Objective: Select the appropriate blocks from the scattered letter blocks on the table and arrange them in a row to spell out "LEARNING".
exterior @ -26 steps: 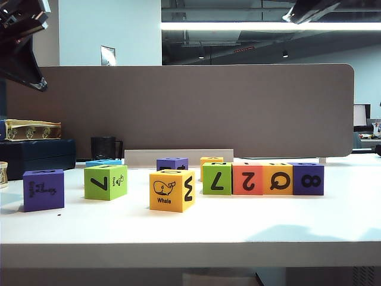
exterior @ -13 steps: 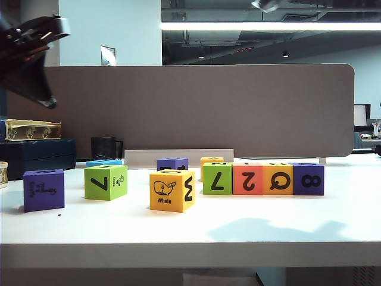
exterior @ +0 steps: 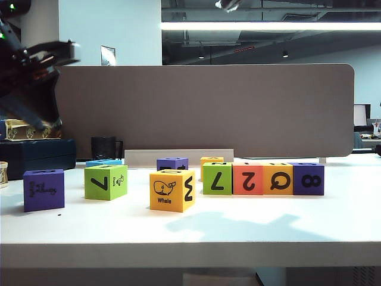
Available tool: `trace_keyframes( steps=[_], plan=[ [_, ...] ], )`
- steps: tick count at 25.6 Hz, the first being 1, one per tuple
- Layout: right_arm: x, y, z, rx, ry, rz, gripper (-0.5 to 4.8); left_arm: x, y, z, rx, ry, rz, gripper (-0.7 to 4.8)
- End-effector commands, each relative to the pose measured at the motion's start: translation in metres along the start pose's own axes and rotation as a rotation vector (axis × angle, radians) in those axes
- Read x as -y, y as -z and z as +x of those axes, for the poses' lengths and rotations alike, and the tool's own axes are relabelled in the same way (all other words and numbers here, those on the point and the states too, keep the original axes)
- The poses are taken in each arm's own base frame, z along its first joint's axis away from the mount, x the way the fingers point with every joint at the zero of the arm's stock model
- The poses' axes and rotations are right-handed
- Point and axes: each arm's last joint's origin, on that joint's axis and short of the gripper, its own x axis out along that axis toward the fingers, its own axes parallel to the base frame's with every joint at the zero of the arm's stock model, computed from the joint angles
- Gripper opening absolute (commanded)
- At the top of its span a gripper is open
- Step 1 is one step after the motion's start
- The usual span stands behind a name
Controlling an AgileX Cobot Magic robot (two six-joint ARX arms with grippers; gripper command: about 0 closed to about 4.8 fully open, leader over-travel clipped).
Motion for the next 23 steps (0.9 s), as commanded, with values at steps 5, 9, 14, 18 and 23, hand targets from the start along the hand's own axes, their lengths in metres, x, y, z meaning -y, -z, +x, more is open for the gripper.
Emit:
trace_keyframes(
  steps=[5,9,14,18,23],
  plan=[
    [0.0,-0.002,0.002,-0.006,-0.002,-0.006,-0.02,0.005,0.007,0.011,-0.109,0.061,0.095,4.79],
    [0.0,-0.001,0.002,-0.007,-0.003,-0.006,-0.02,0.008,0.01,0.017,-0.153,0.083,0.159,4.79],
    [-0.002,-0.001,0.003,-0.016,-0.012,-0.008,-0.02,0.007,0.009,0.021,-0.177,0.028,0.222,4.79],
    [-0.006,0.0,0.003,-0.02,-0.026,-0.019,-0.02,0.004,0.009,0.029,-0.199,0.008,0.249,4.79],
    [-0.007,0.001,0.003,-0.032,-0.03,-0.021,-0.02,0.002,0.012,0.039,-0.227,0.023,0.248,4.79]
  ],
)
